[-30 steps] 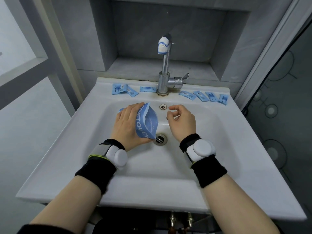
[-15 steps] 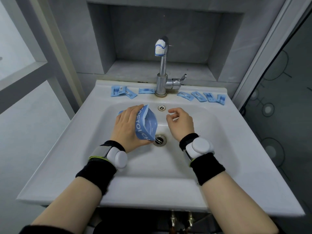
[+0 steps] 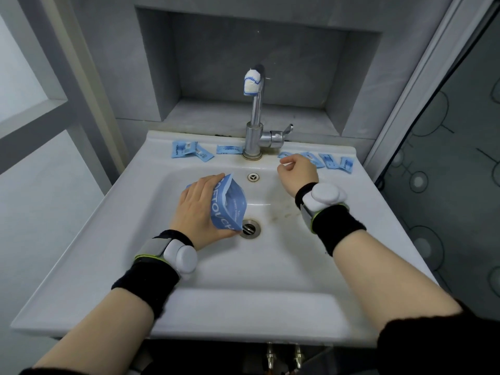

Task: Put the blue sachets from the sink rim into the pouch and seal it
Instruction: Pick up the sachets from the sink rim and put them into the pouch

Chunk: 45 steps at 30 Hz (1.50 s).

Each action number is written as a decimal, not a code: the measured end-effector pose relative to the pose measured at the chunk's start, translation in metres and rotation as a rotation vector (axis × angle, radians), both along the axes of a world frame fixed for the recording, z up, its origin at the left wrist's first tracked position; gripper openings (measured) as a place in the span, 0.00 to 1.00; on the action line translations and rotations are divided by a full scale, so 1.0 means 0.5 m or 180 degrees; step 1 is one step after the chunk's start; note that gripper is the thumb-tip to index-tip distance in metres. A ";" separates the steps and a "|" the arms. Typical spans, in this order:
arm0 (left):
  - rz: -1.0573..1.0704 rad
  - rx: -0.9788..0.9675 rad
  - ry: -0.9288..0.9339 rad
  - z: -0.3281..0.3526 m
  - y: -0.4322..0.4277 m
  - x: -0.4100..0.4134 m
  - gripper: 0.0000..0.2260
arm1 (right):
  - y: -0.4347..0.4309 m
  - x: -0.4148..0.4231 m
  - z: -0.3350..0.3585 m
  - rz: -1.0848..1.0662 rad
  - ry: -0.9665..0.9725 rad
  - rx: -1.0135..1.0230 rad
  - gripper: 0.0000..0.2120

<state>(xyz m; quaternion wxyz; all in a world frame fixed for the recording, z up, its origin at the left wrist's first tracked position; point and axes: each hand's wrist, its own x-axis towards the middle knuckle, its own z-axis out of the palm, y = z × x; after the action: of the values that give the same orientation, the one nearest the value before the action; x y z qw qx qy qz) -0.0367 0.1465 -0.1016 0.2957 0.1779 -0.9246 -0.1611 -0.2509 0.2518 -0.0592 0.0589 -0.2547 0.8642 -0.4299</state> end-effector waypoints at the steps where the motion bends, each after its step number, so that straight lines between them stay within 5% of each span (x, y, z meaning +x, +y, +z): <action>1: 0.0005 0.0017 0.0000 0.001 0.000 0.000 0.49 | -0.003 -0.010 0.001 -0.0013 0.0058 0.0098 0.12; 5: -0.0014 -0.0008 -0.0036 0.003 0.000 0.000 0.49 | -0.011 -0.040 -0.002 0.0057 0.0334 0.0343 0.15; 10: -0.0010 -0.0004 -0.0019 0.001 -0.001 0.000 0.49 | -0.017 -0.075 -0.018 0.0180 0.1494 0.1451 0.22; 14: 0.0027 -0.0022 -0.0060 -0.002 -0.004 0.001 0.49 | -0.013 -0.103 -0.043 0.0300 0.1542 0.2117 0.35; 19: 0.0022 0.0025 -0.0059 -0.007 -0.008 0.000 0.49 | -0.008 -0.124 -0.066 0.0570 0.1616 0.2486 0.35; 33: 0.0038 0.0125 -0.0045 -0.006 -0.008 0.000 0.49 | -0.006 -0.130 -0.071 0.0467 0.2319 0.2016 0.15; 45: 0.0073 0.0165 -0.0066 -0.001 -0.004 -0.001 0.49 | 0.009 -0.118 -0.079 0.0375 0.2567 0.1314 0.12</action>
<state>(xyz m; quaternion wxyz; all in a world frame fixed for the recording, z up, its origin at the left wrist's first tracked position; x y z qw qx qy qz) -0.0371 0.1445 -0.1021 0.2832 0.1977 -0.9211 -0.1798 -0.3099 0.2564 -0.0989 -0.2085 -0.4334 0.8697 -0.1110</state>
